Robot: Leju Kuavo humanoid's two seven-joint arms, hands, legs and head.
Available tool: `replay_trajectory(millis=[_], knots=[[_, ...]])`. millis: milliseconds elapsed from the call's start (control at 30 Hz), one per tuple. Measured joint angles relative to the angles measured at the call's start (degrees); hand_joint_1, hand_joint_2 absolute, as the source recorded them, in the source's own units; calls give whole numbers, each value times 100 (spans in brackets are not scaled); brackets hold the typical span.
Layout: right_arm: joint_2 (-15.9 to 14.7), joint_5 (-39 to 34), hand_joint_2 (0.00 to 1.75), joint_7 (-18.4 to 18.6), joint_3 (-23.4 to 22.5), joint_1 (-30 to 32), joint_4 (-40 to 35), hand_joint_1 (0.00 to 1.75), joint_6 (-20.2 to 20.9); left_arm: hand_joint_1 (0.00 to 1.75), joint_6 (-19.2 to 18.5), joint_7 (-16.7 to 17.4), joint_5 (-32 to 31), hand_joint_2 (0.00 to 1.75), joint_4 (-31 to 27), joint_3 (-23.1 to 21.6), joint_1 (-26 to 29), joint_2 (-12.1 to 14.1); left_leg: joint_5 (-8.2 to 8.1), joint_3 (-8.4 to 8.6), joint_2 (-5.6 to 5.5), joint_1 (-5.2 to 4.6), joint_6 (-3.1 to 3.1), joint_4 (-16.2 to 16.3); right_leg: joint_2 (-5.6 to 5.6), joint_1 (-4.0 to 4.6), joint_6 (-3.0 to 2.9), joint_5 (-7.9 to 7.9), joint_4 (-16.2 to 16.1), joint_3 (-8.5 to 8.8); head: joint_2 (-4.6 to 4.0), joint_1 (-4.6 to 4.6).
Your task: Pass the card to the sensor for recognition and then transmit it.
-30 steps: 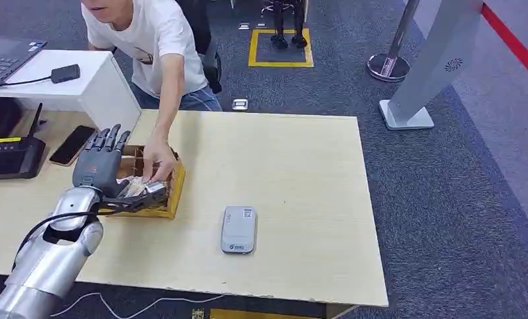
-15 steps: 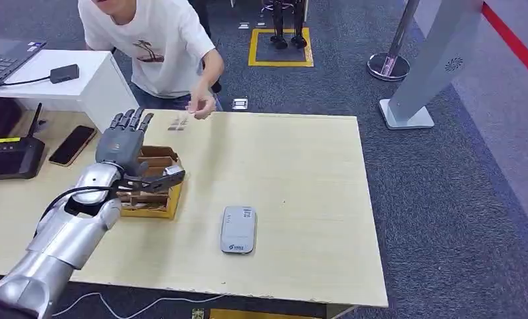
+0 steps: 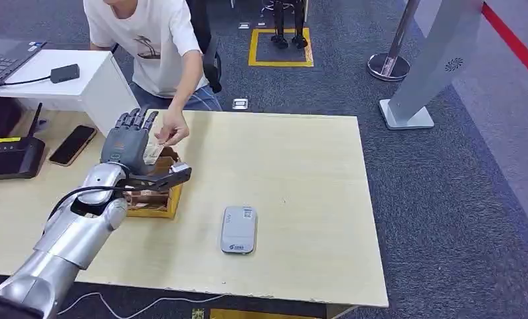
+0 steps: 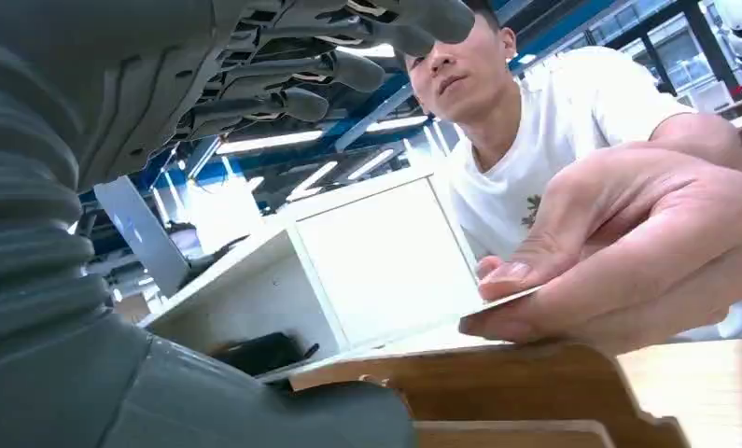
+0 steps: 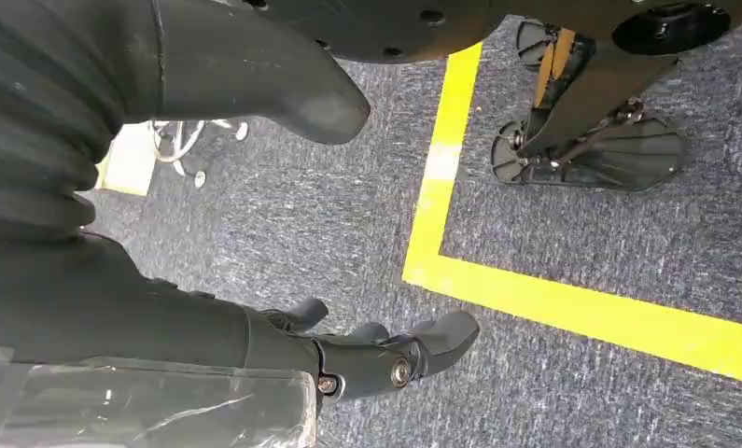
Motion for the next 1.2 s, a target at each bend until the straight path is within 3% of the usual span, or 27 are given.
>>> replay_trajectory(millis=[133, 167, 200, 233, 1200], knots=[[0, 0, 175, 0, 0, 1, 0, 0, 0, 0, 7, 0, 7, 175, -2, 0, 0, -31, 0, 0, 0, 0, 0, 0, 0, 0, 0, 0, 0, 0, 0, -2], [0, 0, 175, 0, 0, 1, 0, 0, 0, 17, 7, 0, 7, 175, -2, 0, 0, -37, 0, 0, 0, 1, 0, 0, 0, 0, 0, 0, 0, 0, 0, -2], [0, 0, 175, 2, 0, 2, 0, 0, 0, 87, 7, 0, 7, 175, -2, 0, 0, -46, 0, 1, 0, 0, 0, 0, 0, 0, 0, 0, 0, 0, 0, -2], [0, 0, 175, 0, 0, 3, 0, 0, 0, 175, 7, 0, 7, 175, -4, 0, 0, -50, 0, 1, 0, 1, 0, 0, 0, 0, 0, 0, 0, -1, 0, -2], [0, 0, 175, -7, 0, -1, 9, 0, 44, 175, -52, 11, 103, 175, -103, -9, -198, -129, 0, 0, 0, 0, 0, 0, 0, 0, 0, 0, 0, 0, 0, -2]])
